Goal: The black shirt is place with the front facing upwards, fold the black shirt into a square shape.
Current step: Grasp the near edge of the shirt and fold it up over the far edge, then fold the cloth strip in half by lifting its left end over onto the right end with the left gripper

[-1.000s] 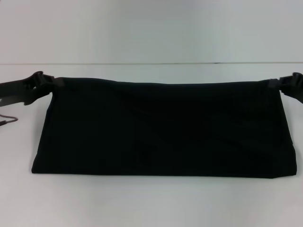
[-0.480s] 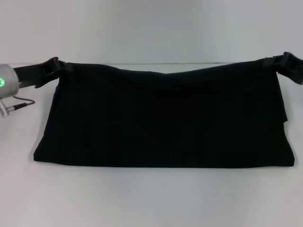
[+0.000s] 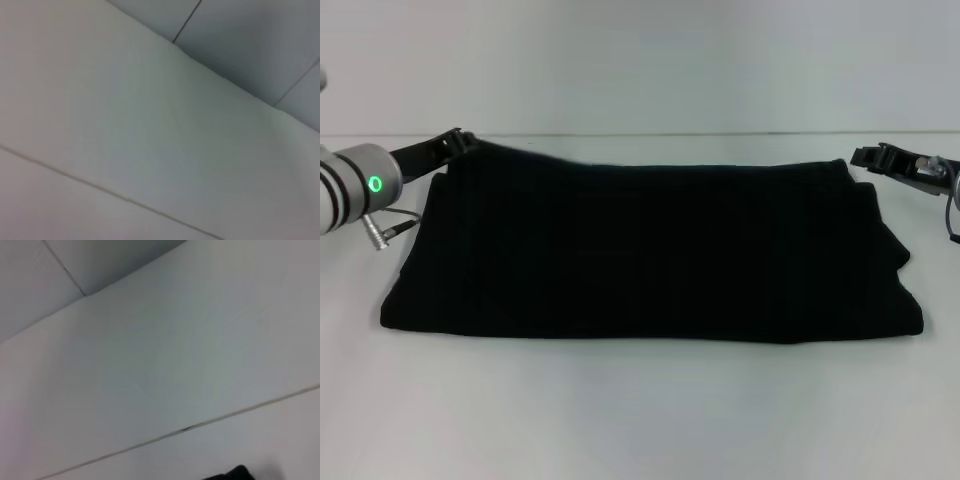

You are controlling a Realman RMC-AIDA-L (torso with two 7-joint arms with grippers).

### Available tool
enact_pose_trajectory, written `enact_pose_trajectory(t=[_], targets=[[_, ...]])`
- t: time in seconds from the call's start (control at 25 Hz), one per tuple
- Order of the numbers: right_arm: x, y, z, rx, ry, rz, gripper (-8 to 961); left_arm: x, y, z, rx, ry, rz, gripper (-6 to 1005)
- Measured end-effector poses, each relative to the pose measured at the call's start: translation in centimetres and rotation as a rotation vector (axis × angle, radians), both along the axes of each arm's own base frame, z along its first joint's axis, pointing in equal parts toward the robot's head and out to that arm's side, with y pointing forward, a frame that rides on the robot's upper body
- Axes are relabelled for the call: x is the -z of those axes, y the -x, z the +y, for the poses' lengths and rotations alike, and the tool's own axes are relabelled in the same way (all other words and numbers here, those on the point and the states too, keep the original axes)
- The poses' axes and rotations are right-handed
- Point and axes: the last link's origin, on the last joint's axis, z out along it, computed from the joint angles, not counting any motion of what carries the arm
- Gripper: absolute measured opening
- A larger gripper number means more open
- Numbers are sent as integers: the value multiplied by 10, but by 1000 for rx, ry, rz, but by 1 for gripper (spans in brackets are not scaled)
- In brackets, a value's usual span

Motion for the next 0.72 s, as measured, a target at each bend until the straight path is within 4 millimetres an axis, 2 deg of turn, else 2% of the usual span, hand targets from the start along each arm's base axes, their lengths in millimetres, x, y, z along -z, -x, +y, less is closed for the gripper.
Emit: enact_pose_trajectory(t=[0.12,0.16,0.4,0.56,0.6,0.72], targets=[[-1,-3,0,18,-23,-1,152,2,-1,1,10,-4,30,129],[-2,-4,0,24,-30,4,193,3,0,1,8,-4,36,149],[-9,-10,-7,11,-51,76,441,2,8,-5,-15,8,-2,420],[-15,-4,-24,-170,5,110,604,-15,13,-19,26,92,-141,586],[-15,0,-32,-251,36,109,618,-21,14,-27,53,137,-188,627],[-14,3,-54,-440,103,82,659,-33,18,-52,106,232,-288,644]])
